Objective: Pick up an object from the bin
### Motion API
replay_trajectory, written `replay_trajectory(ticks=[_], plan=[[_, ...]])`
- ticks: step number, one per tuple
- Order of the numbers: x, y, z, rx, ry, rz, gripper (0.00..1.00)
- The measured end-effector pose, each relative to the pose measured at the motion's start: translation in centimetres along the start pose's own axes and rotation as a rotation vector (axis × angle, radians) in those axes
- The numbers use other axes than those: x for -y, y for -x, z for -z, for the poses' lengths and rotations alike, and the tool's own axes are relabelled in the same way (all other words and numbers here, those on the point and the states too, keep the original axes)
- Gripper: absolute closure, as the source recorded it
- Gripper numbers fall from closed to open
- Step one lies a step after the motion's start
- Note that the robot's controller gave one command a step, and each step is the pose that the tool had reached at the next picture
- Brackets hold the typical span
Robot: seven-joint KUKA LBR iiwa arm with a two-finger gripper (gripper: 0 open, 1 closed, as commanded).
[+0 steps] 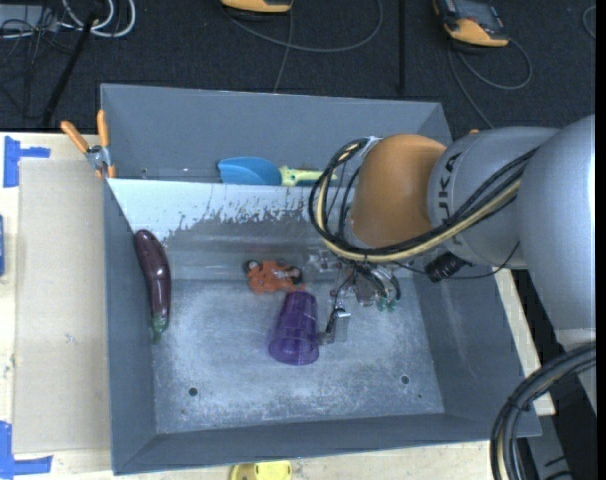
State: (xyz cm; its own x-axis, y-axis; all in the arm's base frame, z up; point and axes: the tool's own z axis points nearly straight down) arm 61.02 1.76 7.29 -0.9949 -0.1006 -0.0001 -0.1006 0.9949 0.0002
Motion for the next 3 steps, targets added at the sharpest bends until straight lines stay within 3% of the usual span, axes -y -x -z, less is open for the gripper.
replay_trajectory(ticks=[1, 2, 3], plan=[[0.0, 0.0, 0.0, 0.0, 0.0, 0.001, 0.0], [-1.8, -0.2, -0.2, 0.0, -0.001, 0.057, 0.0], [-5.5, -0.5, -0.3, 0.0, 0.001, 0.381, 1.0]])
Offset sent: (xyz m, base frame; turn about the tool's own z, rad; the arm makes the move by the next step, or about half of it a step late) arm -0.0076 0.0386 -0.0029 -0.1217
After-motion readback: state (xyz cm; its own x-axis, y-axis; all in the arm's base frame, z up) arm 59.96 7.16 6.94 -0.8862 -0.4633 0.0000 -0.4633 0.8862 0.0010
